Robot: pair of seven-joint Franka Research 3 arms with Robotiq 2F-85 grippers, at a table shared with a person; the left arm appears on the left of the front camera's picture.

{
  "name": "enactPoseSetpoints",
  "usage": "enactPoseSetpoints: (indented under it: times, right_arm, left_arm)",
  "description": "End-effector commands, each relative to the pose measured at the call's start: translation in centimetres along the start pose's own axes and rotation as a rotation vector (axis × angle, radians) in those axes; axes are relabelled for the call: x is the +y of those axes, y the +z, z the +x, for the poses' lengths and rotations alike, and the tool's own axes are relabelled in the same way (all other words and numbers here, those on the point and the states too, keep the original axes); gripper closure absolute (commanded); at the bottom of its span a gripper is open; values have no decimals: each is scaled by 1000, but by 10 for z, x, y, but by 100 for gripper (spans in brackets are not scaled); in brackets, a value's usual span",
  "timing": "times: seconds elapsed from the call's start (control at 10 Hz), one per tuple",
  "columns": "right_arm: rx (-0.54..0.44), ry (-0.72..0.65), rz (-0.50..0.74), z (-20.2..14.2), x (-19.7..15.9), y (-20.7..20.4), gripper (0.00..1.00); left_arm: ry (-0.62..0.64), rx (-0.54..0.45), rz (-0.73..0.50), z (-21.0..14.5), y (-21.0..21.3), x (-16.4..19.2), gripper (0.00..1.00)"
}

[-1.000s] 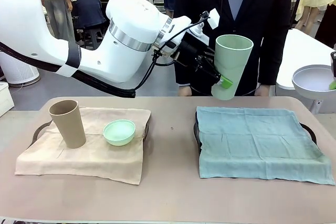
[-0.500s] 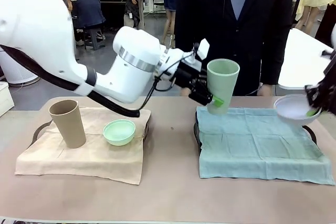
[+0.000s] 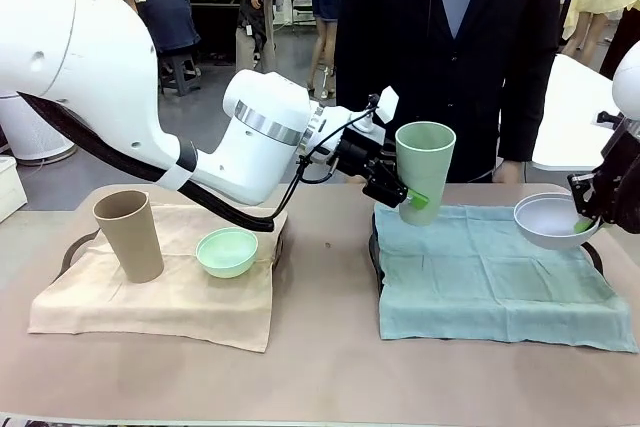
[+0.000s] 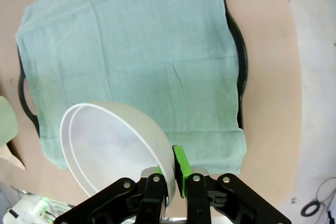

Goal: Set up a tray with a mat and arrange the tableware.
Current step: Place the Picnic Bowl and Reusable plastic cup back onto the Handle tray in front of the human's position.

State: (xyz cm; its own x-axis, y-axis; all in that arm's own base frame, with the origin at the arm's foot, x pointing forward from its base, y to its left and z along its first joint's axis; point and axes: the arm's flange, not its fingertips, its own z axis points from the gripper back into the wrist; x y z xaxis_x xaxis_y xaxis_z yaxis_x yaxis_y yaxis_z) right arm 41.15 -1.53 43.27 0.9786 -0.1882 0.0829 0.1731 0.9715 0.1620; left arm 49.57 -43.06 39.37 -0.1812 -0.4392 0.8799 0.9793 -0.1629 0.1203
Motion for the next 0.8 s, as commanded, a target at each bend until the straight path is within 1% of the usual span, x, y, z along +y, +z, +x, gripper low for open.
enactPoseSetpoints:
  times: [0.0, 0.2, 0.4, 0.5, 0.7]
  right_arm:
    - [32, 67, 21, 10, 9, -35, 93]
    - [26, 129, 47, 23, 13, -55, 93]
    - [35, 148, 75, 35, 10, -78, 93]
    - [36, 162, 86, 43, 10, -87, 93]
    - [52, 177, 96, 50, 8, -103, 93]
  left_arm:
    - [28, 22, -15, -23, -22, 5, 17]
    - [20, 61, -49, -33, -41, 9, 17]
    - [37, 76, -71, -45, -55, 11, 17]
    - [19, 72, -77, -51, -62, 16, 17]
    - [-23, 28, -88, -60, -71, 21, 17]
